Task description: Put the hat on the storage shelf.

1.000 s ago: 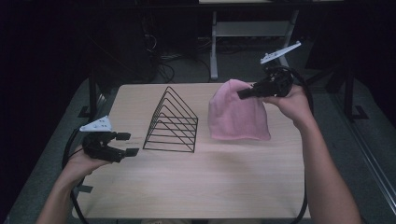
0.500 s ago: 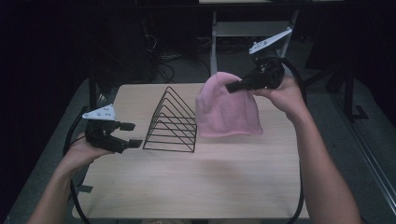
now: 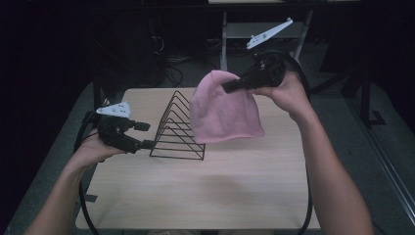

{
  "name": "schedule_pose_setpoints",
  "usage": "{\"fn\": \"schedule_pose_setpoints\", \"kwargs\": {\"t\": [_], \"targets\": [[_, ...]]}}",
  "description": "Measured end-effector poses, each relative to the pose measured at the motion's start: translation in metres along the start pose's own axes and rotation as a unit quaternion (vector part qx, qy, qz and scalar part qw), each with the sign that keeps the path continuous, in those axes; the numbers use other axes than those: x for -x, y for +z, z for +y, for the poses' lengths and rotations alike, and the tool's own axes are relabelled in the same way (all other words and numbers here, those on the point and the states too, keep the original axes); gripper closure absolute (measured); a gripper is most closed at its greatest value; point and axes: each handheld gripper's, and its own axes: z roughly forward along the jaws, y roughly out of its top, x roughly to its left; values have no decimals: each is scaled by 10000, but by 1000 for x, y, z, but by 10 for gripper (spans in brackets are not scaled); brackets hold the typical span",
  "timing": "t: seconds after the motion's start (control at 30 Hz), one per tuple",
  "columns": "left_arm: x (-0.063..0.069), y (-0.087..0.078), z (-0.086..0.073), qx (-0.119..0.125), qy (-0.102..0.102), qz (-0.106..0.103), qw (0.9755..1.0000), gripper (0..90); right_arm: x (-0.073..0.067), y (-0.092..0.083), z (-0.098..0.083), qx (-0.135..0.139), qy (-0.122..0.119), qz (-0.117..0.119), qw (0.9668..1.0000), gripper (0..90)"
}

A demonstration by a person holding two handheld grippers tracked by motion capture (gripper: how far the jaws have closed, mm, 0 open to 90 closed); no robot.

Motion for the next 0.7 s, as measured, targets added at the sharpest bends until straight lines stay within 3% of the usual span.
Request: {"fn": "schedule_pose_setpoints", "kwargs": {"t": [0.5,0.63,0.7], "targets": [[4,2,36,50,249,-219,9994,249,-12,21,36,-20,-278,203,9994,767],[2,3,39,30,185,-302,9994,253,-16,30,46,-9,-359,273,9990,767],[0,3,41,12,97,-348,9993,304,-19,33,52,-23,-423,306,9986,767]]}}
